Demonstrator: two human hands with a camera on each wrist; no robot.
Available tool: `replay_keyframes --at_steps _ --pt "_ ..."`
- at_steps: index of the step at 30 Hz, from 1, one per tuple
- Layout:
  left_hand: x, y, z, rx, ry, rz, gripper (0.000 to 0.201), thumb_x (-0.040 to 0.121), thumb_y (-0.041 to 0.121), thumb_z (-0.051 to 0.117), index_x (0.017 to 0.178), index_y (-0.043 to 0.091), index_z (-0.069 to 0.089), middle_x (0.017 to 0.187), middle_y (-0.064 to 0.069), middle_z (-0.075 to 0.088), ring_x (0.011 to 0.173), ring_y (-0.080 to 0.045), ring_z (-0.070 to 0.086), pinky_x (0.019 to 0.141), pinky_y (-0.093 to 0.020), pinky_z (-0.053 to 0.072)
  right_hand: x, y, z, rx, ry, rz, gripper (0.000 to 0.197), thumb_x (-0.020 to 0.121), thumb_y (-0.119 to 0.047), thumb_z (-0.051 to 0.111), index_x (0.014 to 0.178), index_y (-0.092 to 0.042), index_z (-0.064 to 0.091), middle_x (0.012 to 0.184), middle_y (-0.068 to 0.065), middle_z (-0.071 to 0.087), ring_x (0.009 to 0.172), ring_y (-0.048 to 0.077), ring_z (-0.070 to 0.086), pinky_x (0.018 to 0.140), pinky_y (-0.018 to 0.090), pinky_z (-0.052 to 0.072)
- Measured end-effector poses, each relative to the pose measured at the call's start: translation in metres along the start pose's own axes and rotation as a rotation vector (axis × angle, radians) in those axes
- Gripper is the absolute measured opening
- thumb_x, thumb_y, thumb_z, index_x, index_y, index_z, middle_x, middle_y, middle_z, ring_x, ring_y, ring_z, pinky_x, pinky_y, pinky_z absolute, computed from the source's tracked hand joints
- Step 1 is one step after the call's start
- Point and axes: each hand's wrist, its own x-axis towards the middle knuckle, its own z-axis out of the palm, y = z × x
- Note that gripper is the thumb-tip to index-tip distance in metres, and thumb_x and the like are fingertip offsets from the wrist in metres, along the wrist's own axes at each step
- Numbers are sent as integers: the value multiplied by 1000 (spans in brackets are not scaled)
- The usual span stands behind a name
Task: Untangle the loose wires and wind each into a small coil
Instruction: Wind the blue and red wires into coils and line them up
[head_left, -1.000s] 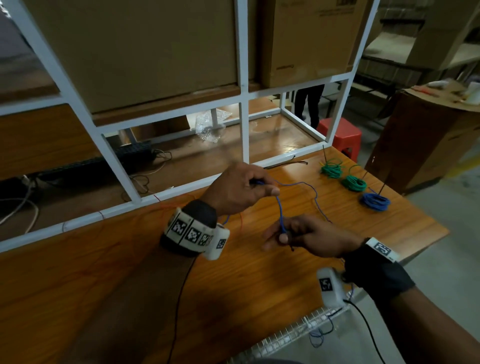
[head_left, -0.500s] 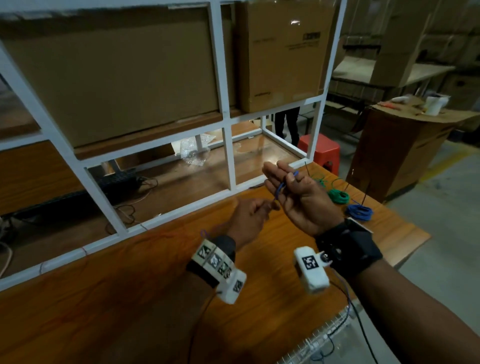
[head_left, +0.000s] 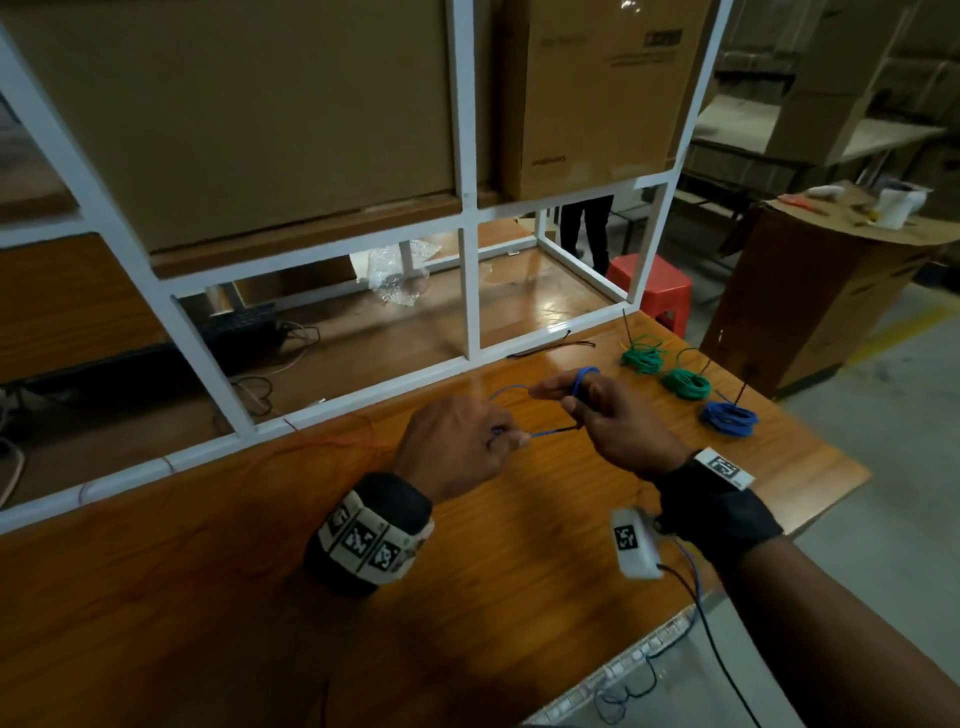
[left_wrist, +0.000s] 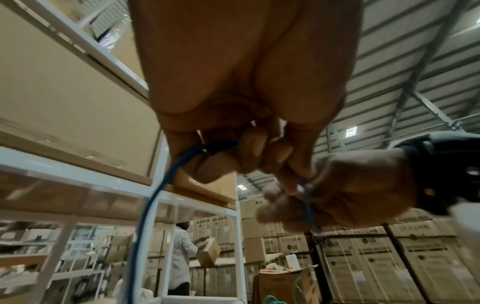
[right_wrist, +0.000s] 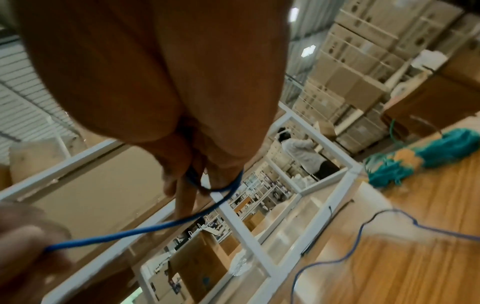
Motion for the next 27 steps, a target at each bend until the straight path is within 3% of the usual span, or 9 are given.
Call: replay_keyframes --at_steps 5,8,11,13,15,19,22,25,27 --pt "23 -11 -28 -215 16 171 18 89 45 70 93 29 77 83 12 71 74 -6 62 65 -29 52 -7 -1 4 -101 -299 -17 27 110 -26 48 128 -24 67 128 -6 71 126 14 62 104 44 51" --pt "41 -12 -37 -294 56 211 19 87 47 71 87 29 77 79 15 70 72 -6 63 63 -18 46 -13 -17 14 17 -337 8 37 111 -31 40 119 -11 70 114 3 76 116 20 66 100 42 49" --pt "59 -11 -44 -442 17 167 19 83 43 77 88 24 79 81 12 74 76 -8 68 67 -32 55 -20 -27 25 242 -346 5 39 111 -30 39 116 -3 66 104 16 75 112 40 65 99 58 47" --pt "68 -6 -47 -575 -35 146 15 82 30 82 88 16 80 81 5 76 77 -13 70 72 -38 58 -22 -32 30 463 -350 28 41 108 -31 43 117 4 62 103 23 72 115 48 63 101 53 49" --pt "76 -2 -48 -695 -59 145 13 82 20 83 86 8 79 79 -3 76 75 -22 71 71 -38 60 -24 -37 34 629 -364 16 38 106 -26 45 112 9 59 110 30 68 123 46 61 109 48 48" --pt "89 2 -40 -838 -65 159 11 80 8 83 83 0 78 77 -12 75 70 -17 68 67 -30 56 -20 -47 34 776 -428 47 22 105 -17 52 106 3 58 124 40 60 133 40 57 107 41 49" --pt "90 8 -28 -964 -10 152 7 82 4 80 84 -1 76 77 -19 72 68 -21 66 66 -32 55 -18 -55 26 963 -483 98 27 96 -25 71 103 1 66 121 32 67 119 38 67 103 45 54" --pt "90 17 -22 -1009 103 156 7 89 11 73 87 5 76 79 -20 72 71 -25 66 68 -40 55 -16 -68 15 1063 -512 15 21 95 -26 72 103 -6 70 115 25 73 107 30 73 104 43 54" --pt "89 21 -17 -1079 135 128 11 94 10 65 92 4 74 85 -12 73 79 -21 67 72 -34 55 -12 -80 6 1108 -423 -65 18 96 -26 71 103 -9 72 117 21 74 110 28 72 107 44 52"
